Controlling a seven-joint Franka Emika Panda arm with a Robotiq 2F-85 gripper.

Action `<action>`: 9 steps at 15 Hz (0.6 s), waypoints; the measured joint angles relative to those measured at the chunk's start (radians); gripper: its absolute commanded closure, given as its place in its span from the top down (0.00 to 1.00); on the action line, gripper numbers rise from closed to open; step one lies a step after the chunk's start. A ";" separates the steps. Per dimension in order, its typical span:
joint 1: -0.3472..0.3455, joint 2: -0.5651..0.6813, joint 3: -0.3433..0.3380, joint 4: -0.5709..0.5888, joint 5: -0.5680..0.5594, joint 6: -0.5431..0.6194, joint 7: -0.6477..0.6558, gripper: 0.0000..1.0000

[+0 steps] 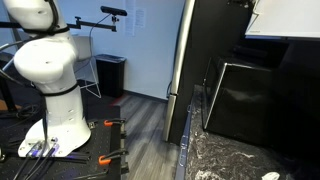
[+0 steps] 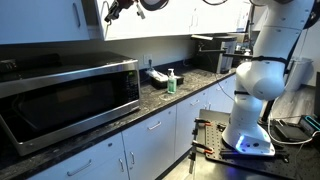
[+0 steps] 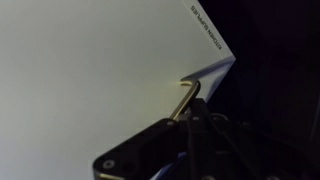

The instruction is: Close the top drawer door on the right

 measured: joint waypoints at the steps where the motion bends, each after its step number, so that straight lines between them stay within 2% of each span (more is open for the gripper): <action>1: 0.002 0.019 -0.004 0.030 0.022 0.000 -0.037 0.00; 9: 0.007 0.180 -0.024 0.250 0.287 -0.003 -0.301 0.00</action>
